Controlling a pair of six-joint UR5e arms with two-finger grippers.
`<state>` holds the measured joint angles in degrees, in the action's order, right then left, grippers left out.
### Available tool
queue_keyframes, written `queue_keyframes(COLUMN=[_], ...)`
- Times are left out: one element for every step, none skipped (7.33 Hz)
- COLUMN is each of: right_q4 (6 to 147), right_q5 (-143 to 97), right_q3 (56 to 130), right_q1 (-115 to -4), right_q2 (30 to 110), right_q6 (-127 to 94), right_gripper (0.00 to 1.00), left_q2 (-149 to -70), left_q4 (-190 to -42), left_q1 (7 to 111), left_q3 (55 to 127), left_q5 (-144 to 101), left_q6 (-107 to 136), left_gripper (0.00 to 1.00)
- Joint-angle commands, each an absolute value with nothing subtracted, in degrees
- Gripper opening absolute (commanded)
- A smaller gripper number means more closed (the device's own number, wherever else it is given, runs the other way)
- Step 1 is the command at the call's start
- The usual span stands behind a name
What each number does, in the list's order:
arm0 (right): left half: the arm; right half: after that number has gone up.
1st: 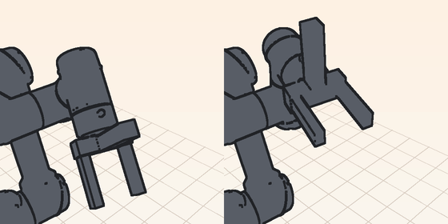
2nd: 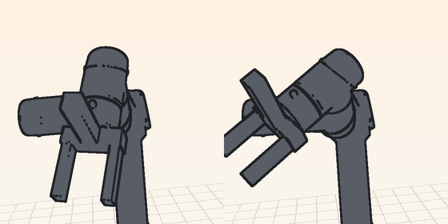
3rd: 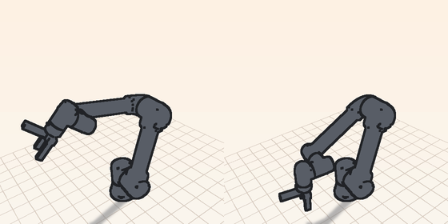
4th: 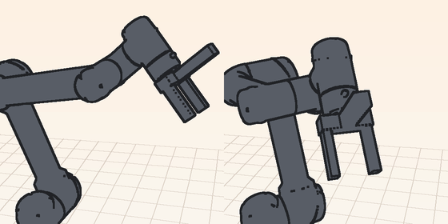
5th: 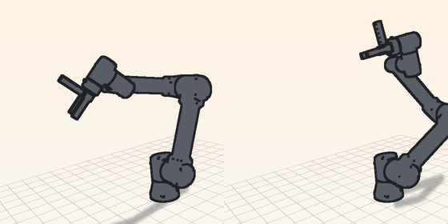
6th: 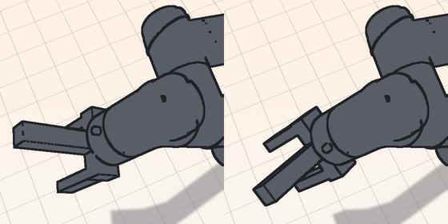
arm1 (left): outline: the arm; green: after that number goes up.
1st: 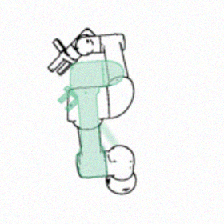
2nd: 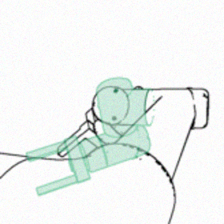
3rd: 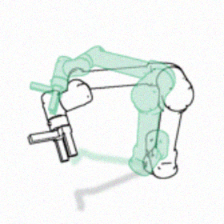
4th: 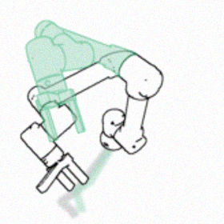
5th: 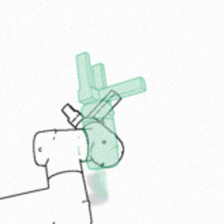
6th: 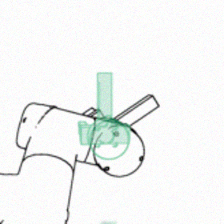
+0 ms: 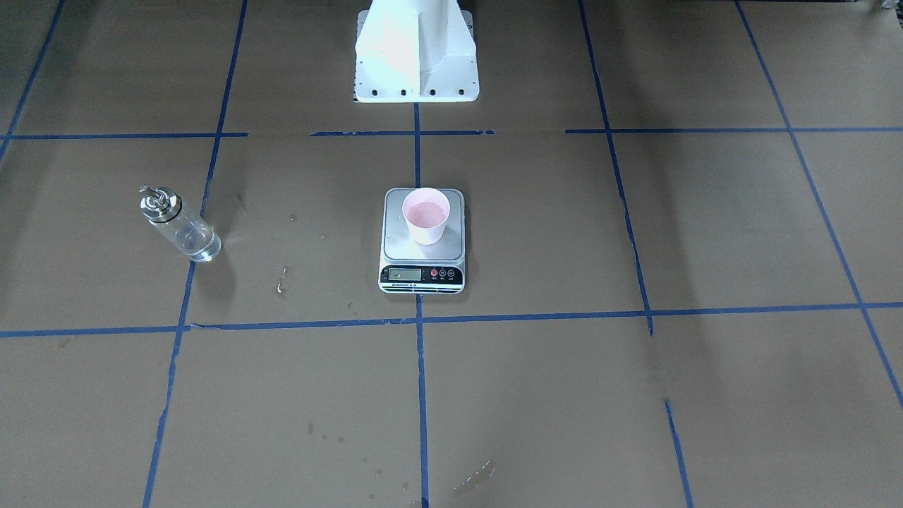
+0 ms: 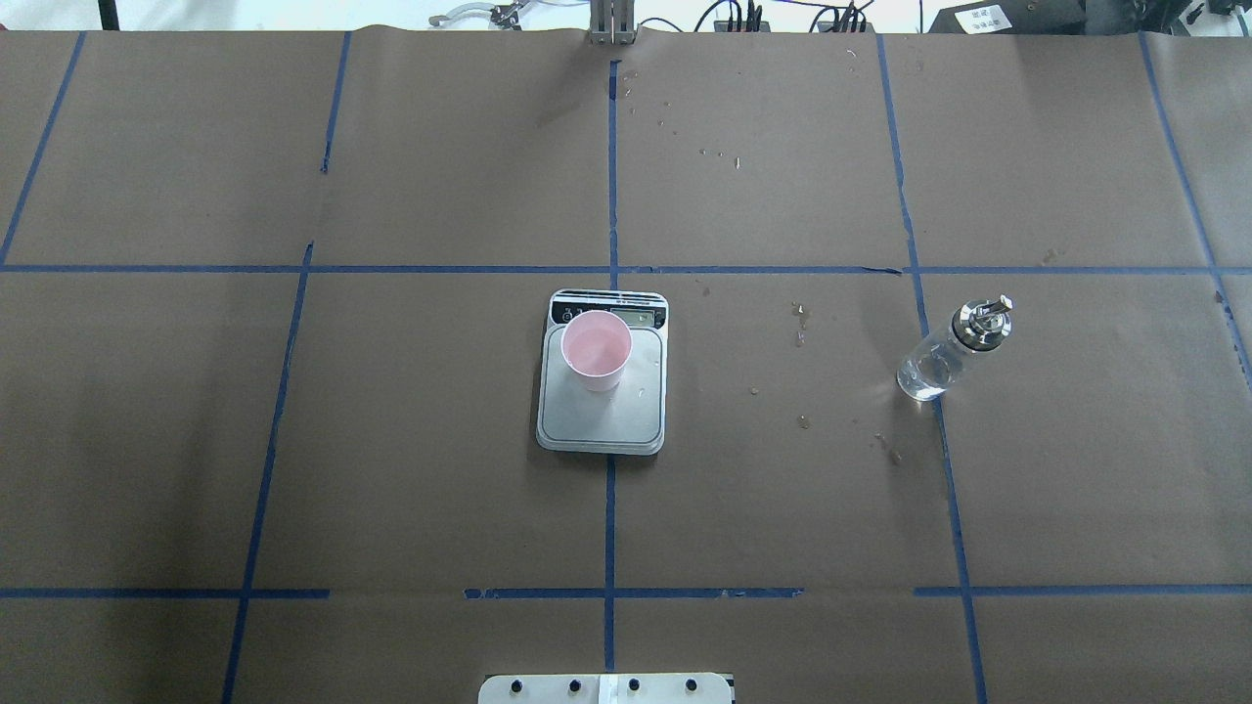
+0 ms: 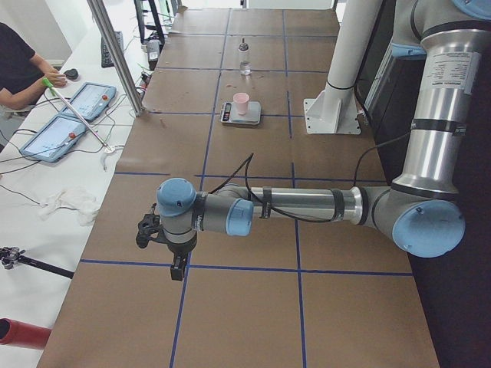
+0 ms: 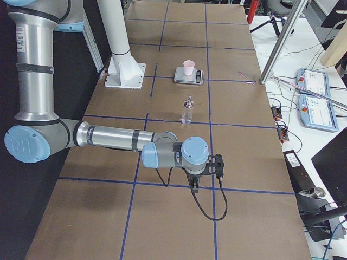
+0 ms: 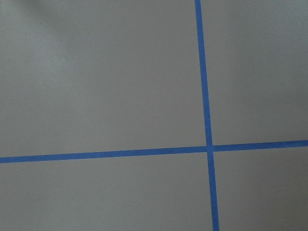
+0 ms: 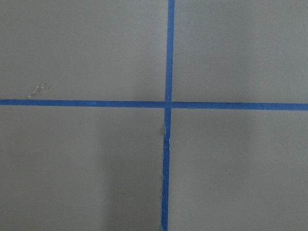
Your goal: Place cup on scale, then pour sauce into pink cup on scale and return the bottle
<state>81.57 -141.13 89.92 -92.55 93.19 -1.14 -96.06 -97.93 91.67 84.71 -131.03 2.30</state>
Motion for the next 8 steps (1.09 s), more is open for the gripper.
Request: queue_keyframes(right_q4=[81.48, 81.47, 81.47, 81.47, 81.47, 81.39, 81.47, 81.39], right_q5=[-141.06, -140.98, -140.54, -140.1, -140.1, -140.01, -140.01, -140.01], right_q3=[89.91, 89.91, 89.91, 90.0, 90.0, 90.0, 90.0, 90.09], right_q1=[-92.55, -92.55, -92.55, -92.55, -92.55, -92.55, -92.55, -92.55], right_q2=[93.08, 93.08, 93.08, 93.08, 93.08, 93.08, 93.08, 93.34], right_q6=[-1.32, -1.32, -1.32, -1.32, -1.32, -1.32, -1.32, -1.32], right_gripper=[1.0, 1.0, 1.0, 1.0, 1.0, 1.0, 1.0, 1.0], left_q2=[-95.89, -95.54, -95.19, -95.01, -93.53, -93.25, -91.86, -91.58], left_q4=[-98.17, -98.0, -97.91, -97.82, -98.08, -97.74, -97.91, -97.3], left_q1=[91.67, 91.67, 91.67, 91.67, 91.67, 91.76, 91.76, 91.84], left_q3=[85.6, 87.0, 87.45, 87.45, 87.54, 87.71, 89.19, 90.69], left_q5=[-131.13, -131.13, -131.05, -131.04, -131.04, -131.13, -131.13, -131.13], left_q6=[3.25, 3.25, 3.16, 2.99, 2.81, 2.64, 2.55, 2.55], left_gripper=[1.0, 1.0, 1.0, 1.0, 1.0, 1.0, 1.0, 1.0])
